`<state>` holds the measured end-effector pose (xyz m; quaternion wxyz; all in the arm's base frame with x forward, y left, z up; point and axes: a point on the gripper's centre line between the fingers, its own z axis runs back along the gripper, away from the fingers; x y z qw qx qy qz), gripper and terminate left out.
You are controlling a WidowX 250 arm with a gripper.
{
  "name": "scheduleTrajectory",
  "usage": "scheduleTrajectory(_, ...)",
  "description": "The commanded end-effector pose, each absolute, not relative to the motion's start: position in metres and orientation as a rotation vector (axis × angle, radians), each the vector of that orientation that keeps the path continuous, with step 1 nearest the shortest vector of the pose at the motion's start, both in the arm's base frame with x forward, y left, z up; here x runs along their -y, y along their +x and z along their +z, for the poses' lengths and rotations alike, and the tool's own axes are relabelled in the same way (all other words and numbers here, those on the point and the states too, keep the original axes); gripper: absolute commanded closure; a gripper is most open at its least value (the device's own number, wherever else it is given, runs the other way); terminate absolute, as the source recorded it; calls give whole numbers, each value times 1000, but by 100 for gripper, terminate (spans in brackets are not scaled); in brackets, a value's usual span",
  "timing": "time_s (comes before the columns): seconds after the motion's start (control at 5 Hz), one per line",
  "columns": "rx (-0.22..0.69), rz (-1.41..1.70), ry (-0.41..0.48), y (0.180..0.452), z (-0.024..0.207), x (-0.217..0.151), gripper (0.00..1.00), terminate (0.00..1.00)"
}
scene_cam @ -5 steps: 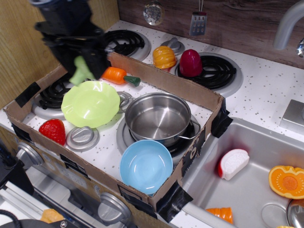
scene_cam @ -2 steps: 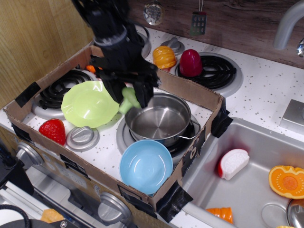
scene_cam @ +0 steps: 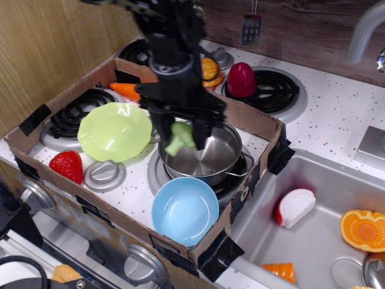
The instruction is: Put broccoli in pot
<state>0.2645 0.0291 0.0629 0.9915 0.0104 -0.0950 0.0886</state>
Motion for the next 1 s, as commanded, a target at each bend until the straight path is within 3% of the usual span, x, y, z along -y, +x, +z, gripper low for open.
scheduleTrajectory(0.0, 230, 200, 82, 285, 78, -18, 0, 0)
scheduleTrajectory(0.6, 213, 171, 74, 283, 87, -20, 0, 0)
scheduleTrajectory(0.8, 213, 171, 74, 283, 87, -20, 0, 100)
